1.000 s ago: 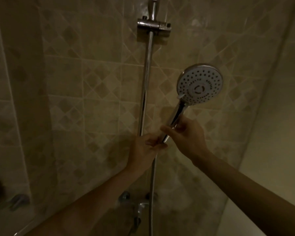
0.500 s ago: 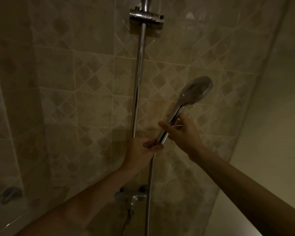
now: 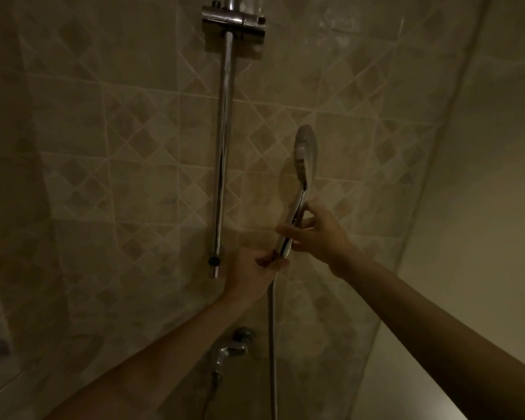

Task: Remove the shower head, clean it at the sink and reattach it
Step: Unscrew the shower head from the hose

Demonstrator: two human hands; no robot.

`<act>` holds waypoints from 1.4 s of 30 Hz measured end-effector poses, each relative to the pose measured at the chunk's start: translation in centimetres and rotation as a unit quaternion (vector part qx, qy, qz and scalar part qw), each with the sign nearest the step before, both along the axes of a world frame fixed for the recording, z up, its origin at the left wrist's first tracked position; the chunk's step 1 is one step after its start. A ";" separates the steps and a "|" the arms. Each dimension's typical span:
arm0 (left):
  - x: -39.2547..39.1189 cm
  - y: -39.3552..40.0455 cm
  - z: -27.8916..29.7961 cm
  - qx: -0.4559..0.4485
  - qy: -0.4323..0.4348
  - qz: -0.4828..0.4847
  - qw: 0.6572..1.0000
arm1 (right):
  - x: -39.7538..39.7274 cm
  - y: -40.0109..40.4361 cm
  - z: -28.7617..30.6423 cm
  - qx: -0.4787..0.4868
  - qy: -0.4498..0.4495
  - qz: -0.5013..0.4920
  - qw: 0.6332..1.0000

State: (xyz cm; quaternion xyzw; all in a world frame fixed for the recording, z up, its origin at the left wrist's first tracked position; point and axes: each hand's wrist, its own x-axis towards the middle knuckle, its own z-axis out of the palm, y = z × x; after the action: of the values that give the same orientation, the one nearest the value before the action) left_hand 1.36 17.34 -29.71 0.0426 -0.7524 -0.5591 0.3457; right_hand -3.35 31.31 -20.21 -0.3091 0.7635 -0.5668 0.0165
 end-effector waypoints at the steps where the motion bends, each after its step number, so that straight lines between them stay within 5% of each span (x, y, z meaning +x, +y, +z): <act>1: -0.2 0.1 -0.1 0.002 0.003 0.002 1.000 | -0.4 0.2 -0.1 -0.021 -0.017 0.021 0.999; 6: -1.3 0.4 -0.5 -0.015 -0.002 -0.007 1.000 | -1.5 0.6 -1.0 -0.054 -0.045 0.077 0.995; 12: -2.5 1.3 -1.0 -0.004 -0.018 0.009 1.000 | -2.4 0.6 -1.7 -0.007 0.038 -0.044 0.998; 18: -3.1 1.7 -0.8 -0.009 0.000 -0.005 1.000 | -3.8 2.2 -2.8 -0.105 -0.055 0.078 0.990; 24: -3.8 2.5 -1.5 -0.021 -0.006 -0.016 1.000 | -4.3 2.3 -2.8 -0.028 0.032 -0.006 0.999; 32: -4.7 2.8 -1.8 -0.037 0.009 -0.007 0.999 | -5.9 3.4 -3.6 -0.133 -0.064 0.078 0.986; 38: -5.0 3.2 -1.7 -0.017 -0.003 -0.014 1.000 | -5.5 2.8 -3.5 -0.082 0.066 -0.014 0.994; 42: -4.9 3.4 -1.7 -0.018 0.005 -0.009 1.000 | -5.5 3.1 -3.5 -0.112 0.038 0.048 0.992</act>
State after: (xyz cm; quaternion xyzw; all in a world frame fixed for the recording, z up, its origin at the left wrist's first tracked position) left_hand -3.51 20.79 -31.46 0.0268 -0.7610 -0.5485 0.3454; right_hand -8.82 34.38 -23.68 -0.3663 0.6797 -0.6351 -0.0202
